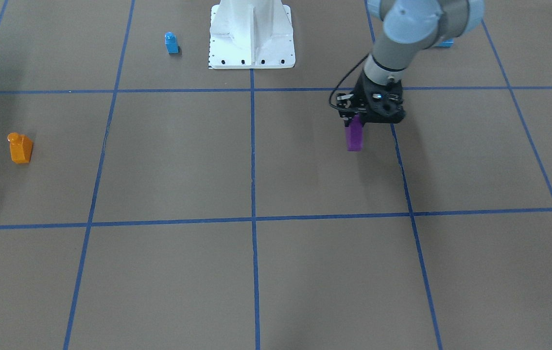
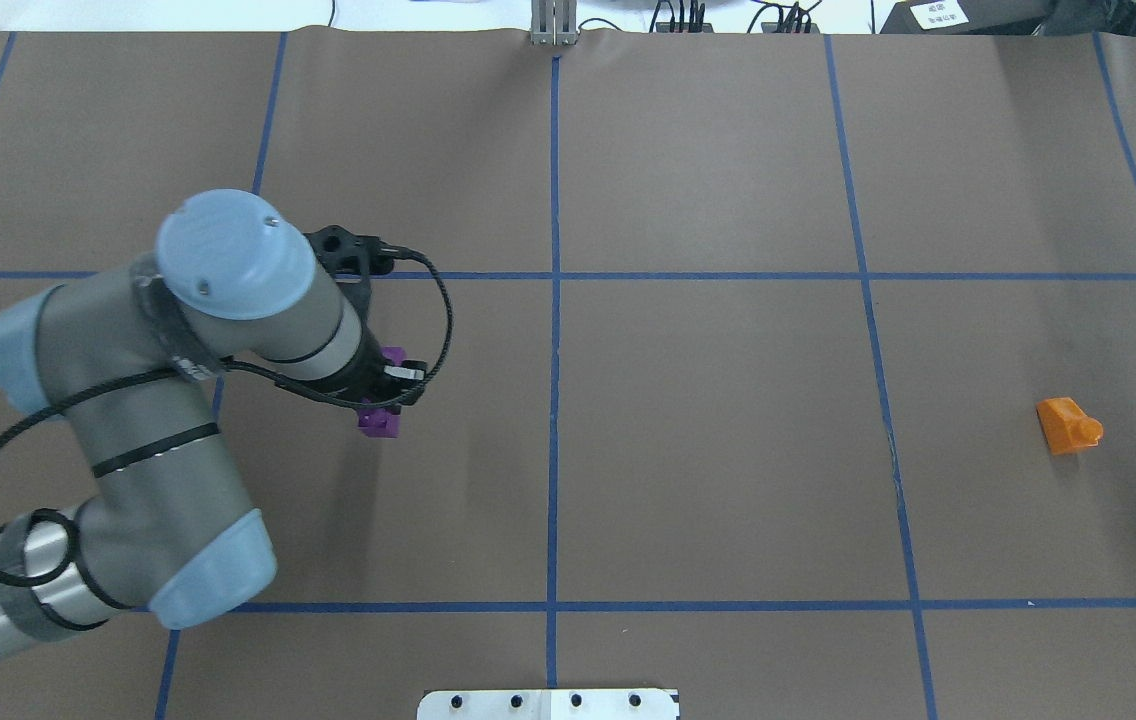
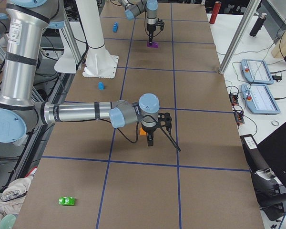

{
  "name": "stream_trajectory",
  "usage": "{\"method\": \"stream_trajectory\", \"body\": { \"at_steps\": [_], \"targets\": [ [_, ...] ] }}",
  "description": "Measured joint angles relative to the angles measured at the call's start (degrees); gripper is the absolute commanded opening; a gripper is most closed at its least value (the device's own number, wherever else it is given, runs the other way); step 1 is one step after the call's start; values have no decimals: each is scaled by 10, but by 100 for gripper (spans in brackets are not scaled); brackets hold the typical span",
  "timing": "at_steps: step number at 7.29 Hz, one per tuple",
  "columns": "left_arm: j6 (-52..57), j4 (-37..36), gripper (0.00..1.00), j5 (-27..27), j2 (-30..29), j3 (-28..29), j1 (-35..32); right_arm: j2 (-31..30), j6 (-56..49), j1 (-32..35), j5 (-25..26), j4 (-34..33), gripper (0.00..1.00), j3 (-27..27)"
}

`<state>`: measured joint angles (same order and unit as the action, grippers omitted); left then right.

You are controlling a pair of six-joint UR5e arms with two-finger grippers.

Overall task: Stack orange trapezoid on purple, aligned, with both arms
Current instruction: 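Carry the purple block with the left gripper to the table centre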

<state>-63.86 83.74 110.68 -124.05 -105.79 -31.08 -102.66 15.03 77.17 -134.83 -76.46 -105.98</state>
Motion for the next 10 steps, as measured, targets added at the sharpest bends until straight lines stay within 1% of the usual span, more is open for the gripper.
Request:
{"method": "stream_trajectory", "body": {
  "at_steps": [1, 2, 3, 5, 6, 8, 9, 10],
  "targets": [
    [-2, -2, 0, -11, -56, 49, 17, 0, 0, 0, 0, 0, 100, 0],
    [-7, 12, 0, -18, -96, 96, 28, 0, 0, 0, 0, 0, 100, 1],
    [-21, 37, 0, -29, -126, 146, 38, 0, 0, 0, 0, 0, 100, 1],
    [-43, 85, 0, -43, -164, 230, 54, 0, 0, 0, 0, 0, 100, 1],
    [-47, 95, 0, -44, -177, 256, 59, 0, 0, 0, 0, 0, 100, 1],
    [-50, 99, 0, -45, -190, 277, 63, 0, 0, 0, 0, 0, 100, 1],
    [-50, 98, 5, -44, -190, 279, 64, 0, 0, 0, 0, 0, 100, 1],
    [-50, 96, 34, -44, -190, 279, 65, 0, 0, 0, 0, 0, 100, 1]
  ]
}}
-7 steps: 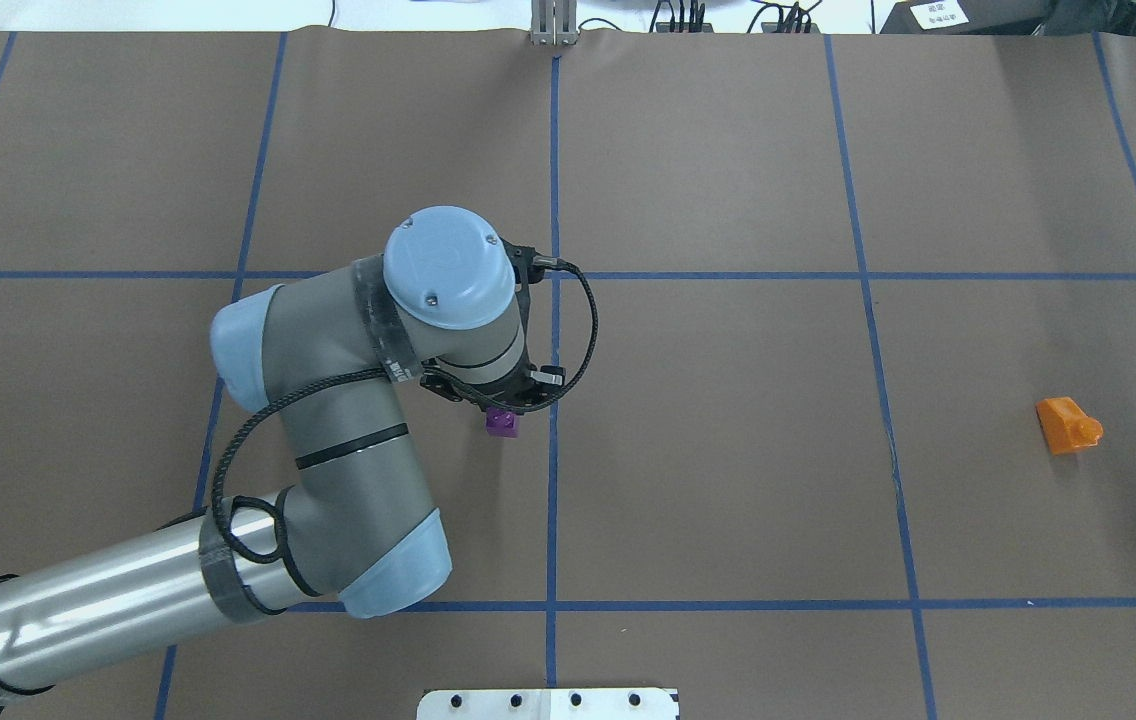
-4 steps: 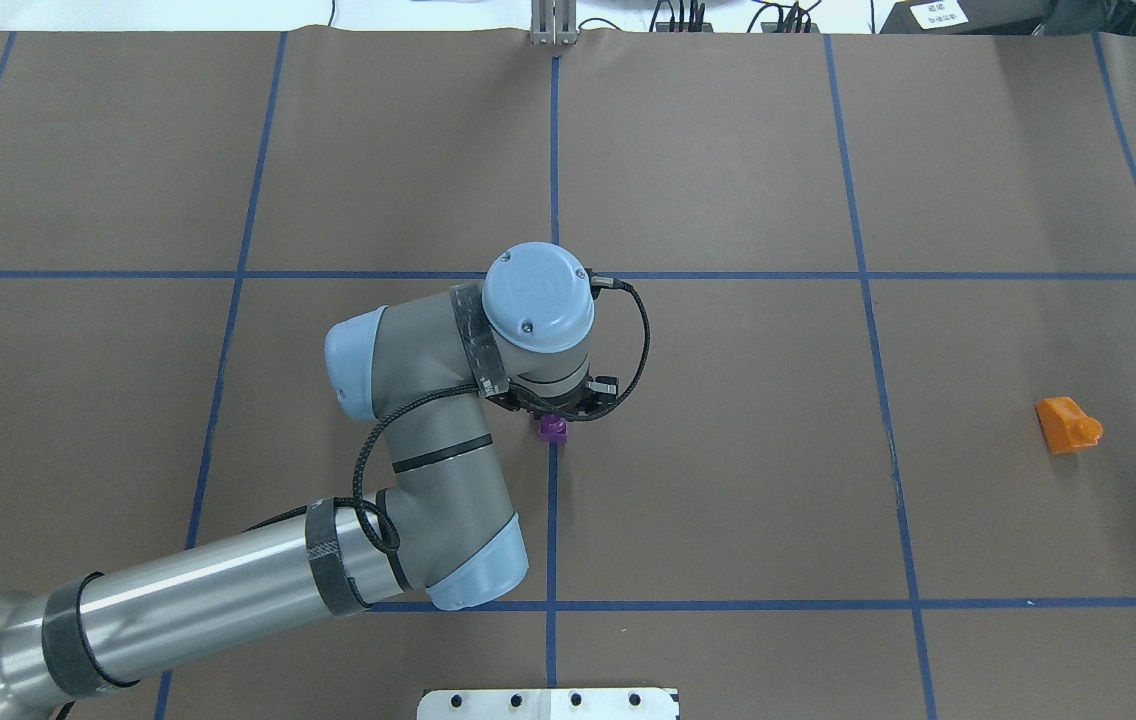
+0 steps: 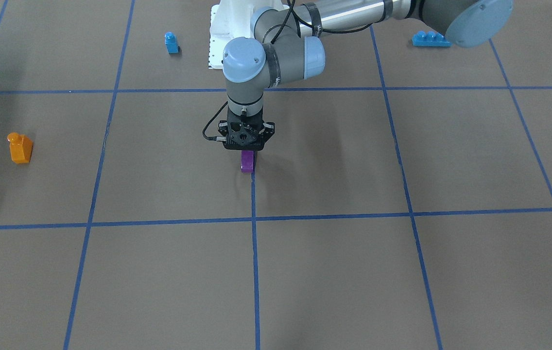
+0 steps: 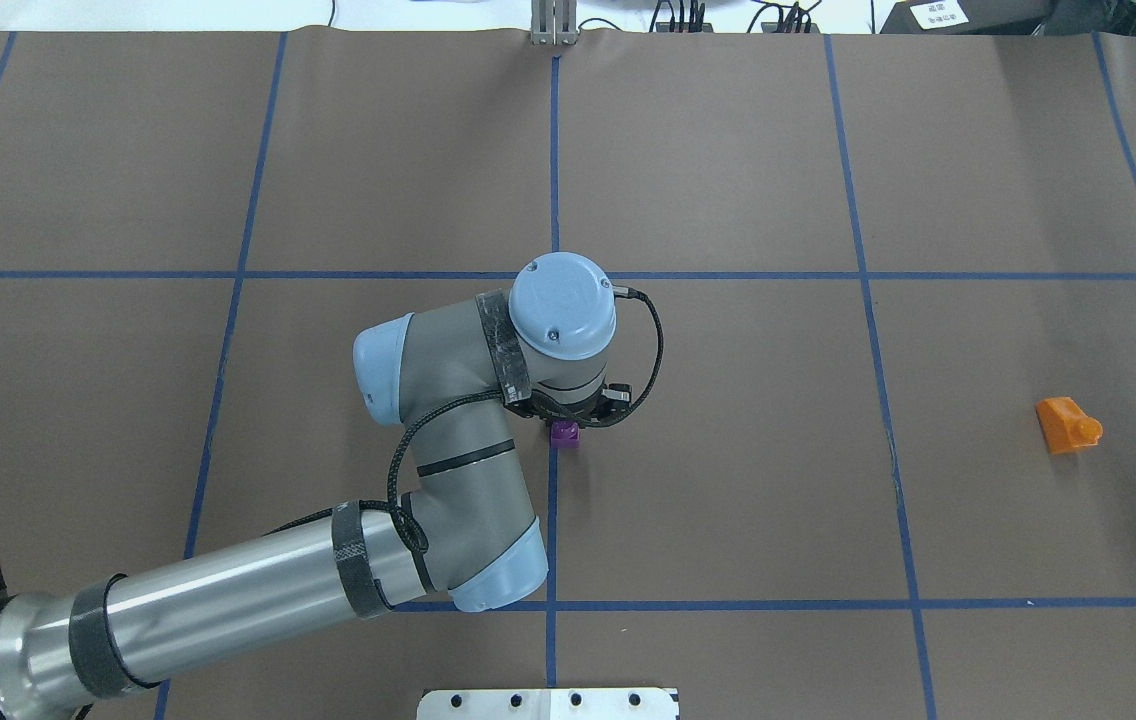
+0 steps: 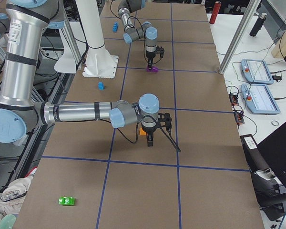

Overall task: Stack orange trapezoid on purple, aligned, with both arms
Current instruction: 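Carry the purple block with the left gripper to the table centre, then open the left gripper, release the purple block, and lift away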

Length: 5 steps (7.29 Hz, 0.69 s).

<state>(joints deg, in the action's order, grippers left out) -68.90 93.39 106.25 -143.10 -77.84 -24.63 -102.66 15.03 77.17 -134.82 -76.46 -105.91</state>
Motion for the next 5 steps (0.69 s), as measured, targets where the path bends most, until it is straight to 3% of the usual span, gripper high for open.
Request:
{"method": "stream_trajectory", "body": {
  "at_steps": [1, 2, 5],
  "targets": [
    [0, -1, 77, 0, 0, 0, 0, 0, 0, 0, 0, 0, 100, 0],
    [1, -1, 100, 0, 1, 1, 0, 0, 0, 0, 0, 0, 100, 0],
    [2, -2, 100, 0, 2, -3, -2, 0, 0, 0, 0, 0, 100, 0]
  ]
}}
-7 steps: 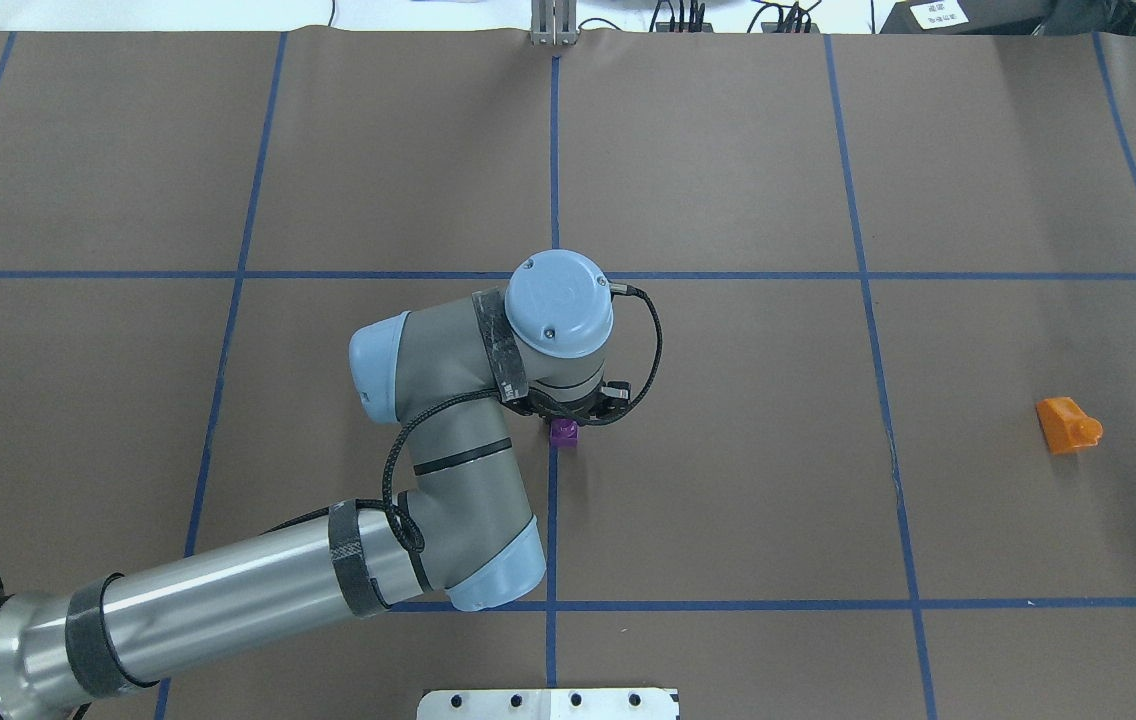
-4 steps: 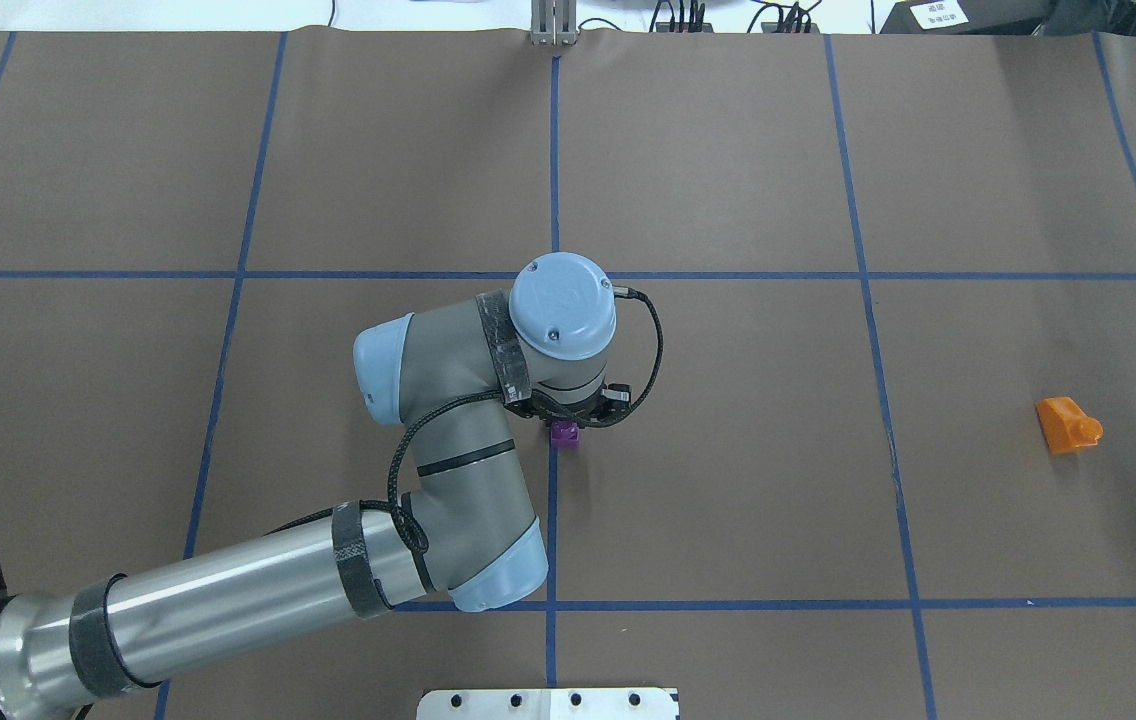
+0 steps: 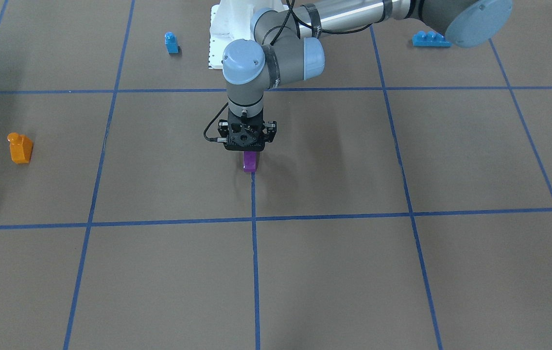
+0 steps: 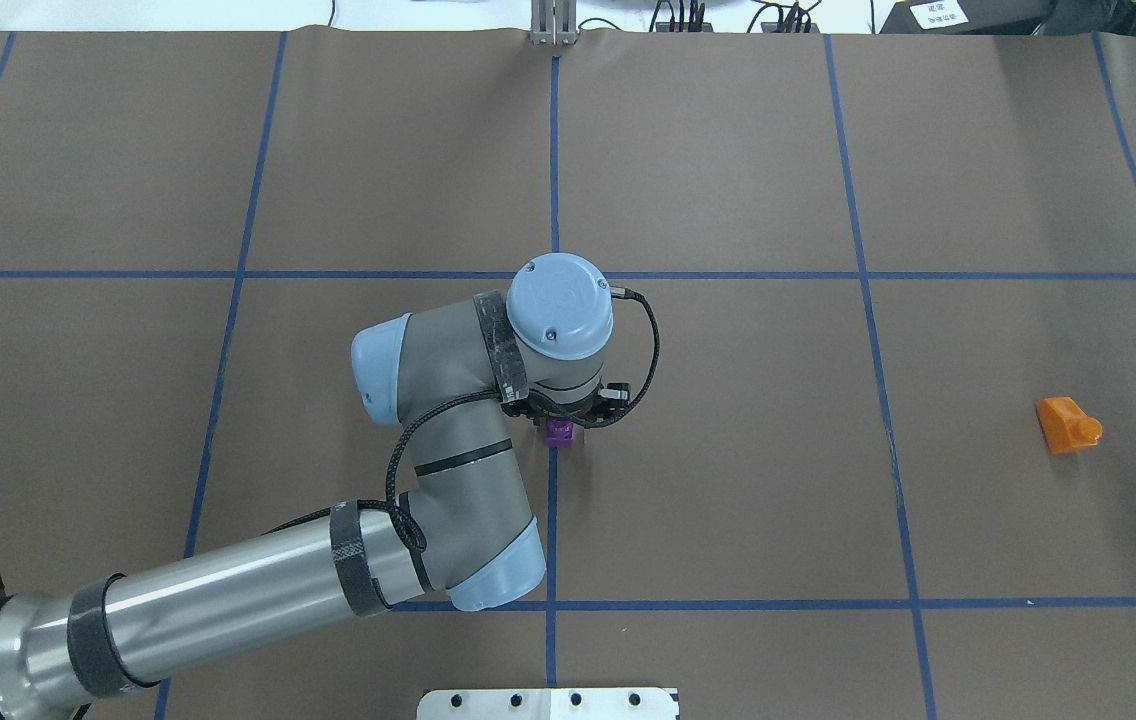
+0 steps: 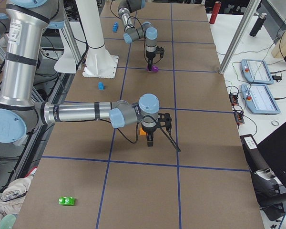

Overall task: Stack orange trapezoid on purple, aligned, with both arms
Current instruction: 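Open the left gripper, release the purple block, and lift away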

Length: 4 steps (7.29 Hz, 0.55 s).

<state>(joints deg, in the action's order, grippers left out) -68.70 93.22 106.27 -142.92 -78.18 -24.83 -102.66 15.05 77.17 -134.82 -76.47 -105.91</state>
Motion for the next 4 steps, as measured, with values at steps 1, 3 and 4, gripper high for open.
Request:
{"method": "stream_trajectory", "body": {
  "at_steps": [1, 3, 4],
  "targets": [
    [3, -7, 100, 3, 1, -15, -6, 0, 0, 0, 0, 0, 100, 0],
    [40, -77, 100, 33, 21, -106, -33, 0, 2, -9, -2, -1, 100, -4],
    [90, -117, 100, 46, 73, -194, -50, 0, 8, -22, -1, 4, 100, -8]
  ]
}}
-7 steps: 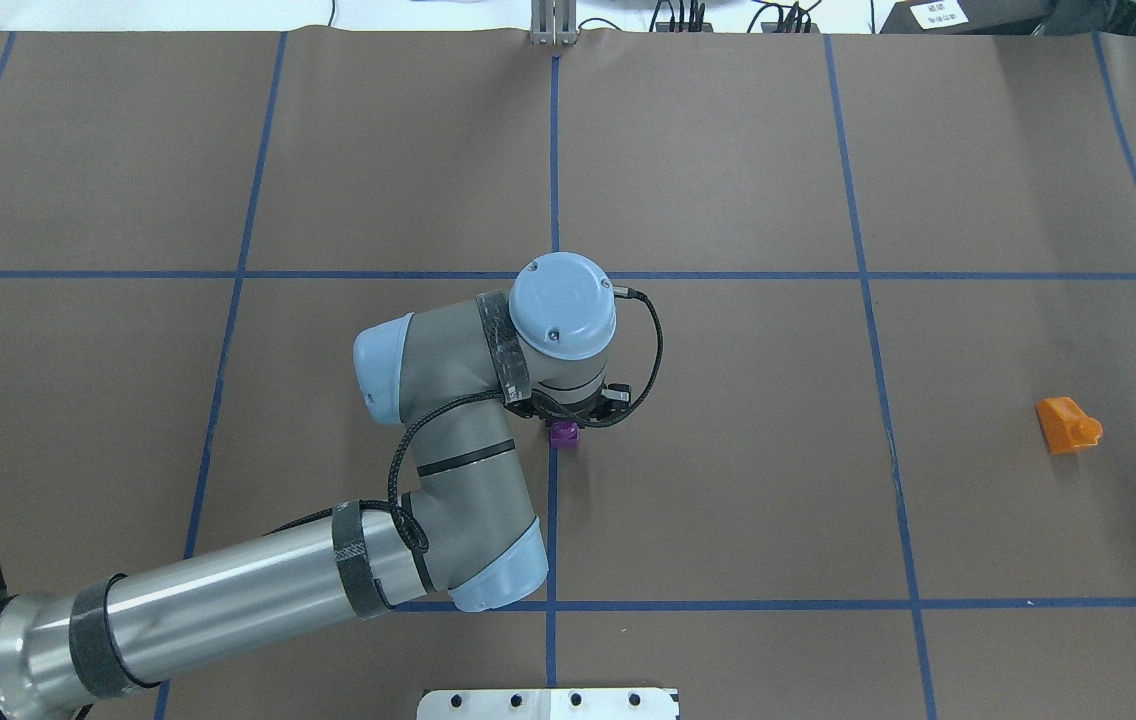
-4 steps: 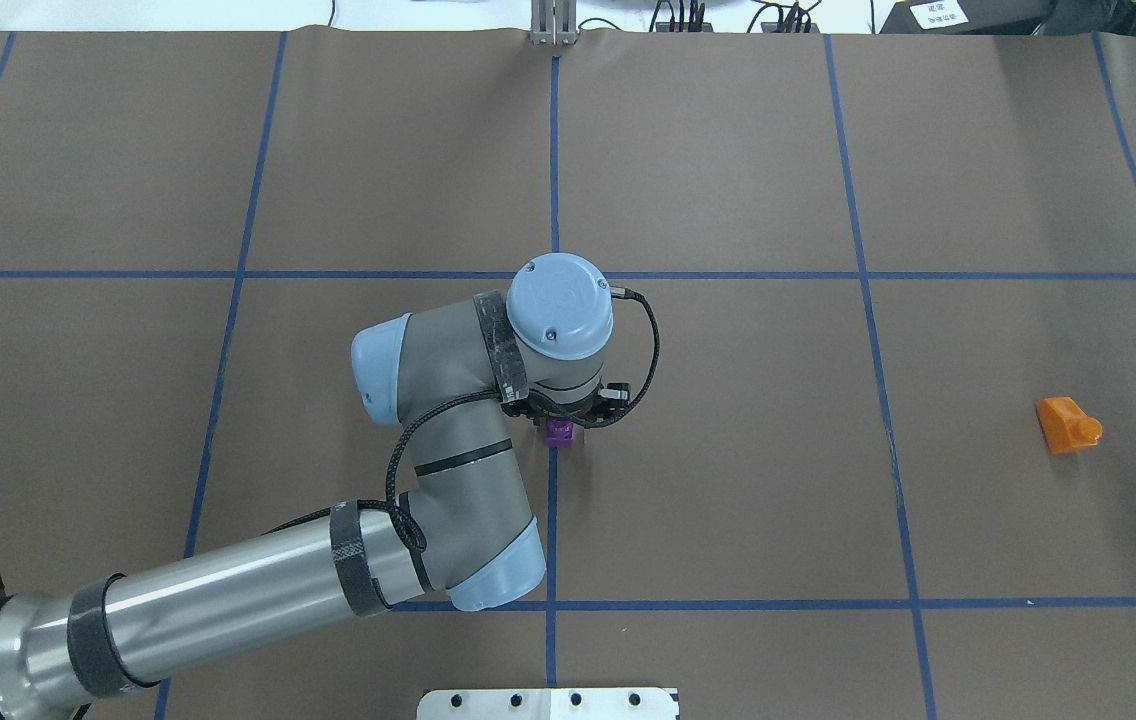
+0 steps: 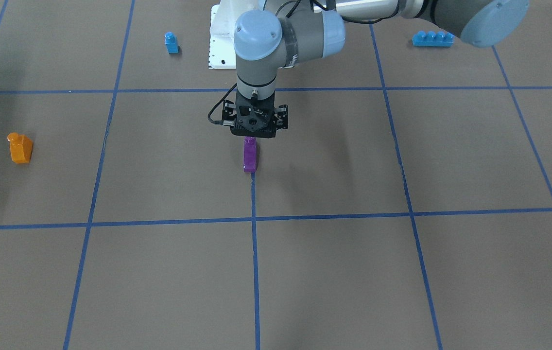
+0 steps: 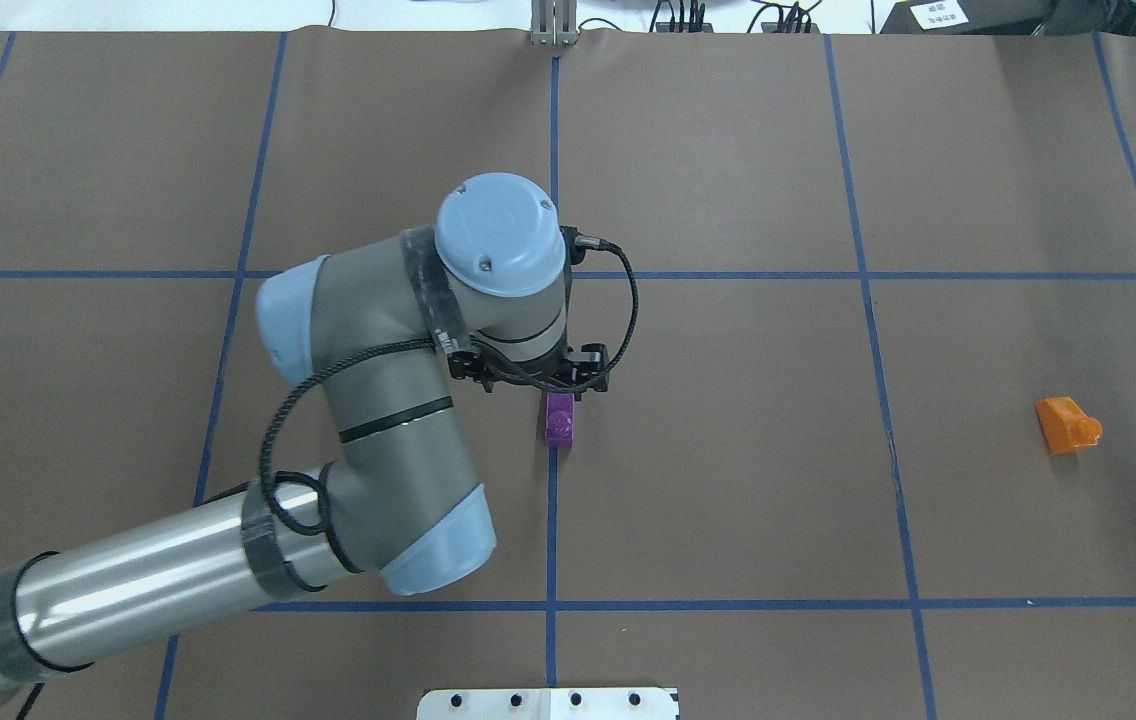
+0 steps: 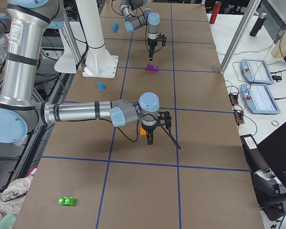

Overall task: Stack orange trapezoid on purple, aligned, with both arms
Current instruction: 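Open the left gripper, release the purple block, and lift away, then grasp the orange trapezoid block with the right gripper while the left arm withdraws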

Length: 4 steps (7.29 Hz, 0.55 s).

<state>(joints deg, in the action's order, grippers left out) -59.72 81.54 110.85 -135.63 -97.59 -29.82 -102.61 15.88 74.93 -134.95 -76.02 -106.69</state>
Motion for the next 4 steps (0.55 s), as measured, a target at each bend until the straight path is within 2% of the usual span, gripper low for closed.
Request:
{"method": "stream_trajectory", "body": {
  "at_steps": [2, 3, 4],
  "targets": [
    [134, -29, 100, 23, 167, -179, -54, 0, 63, -42, 4, 53, 100, 0],
    [197, -32, 100, 54, 226, -222, -90, -1, 109, -72, 8, 88, 100, 3],
    [247, -32, 100, 80, 258, -238, -118, -1, 146, -101, 18, 111, 100, 5]
  ]
}}
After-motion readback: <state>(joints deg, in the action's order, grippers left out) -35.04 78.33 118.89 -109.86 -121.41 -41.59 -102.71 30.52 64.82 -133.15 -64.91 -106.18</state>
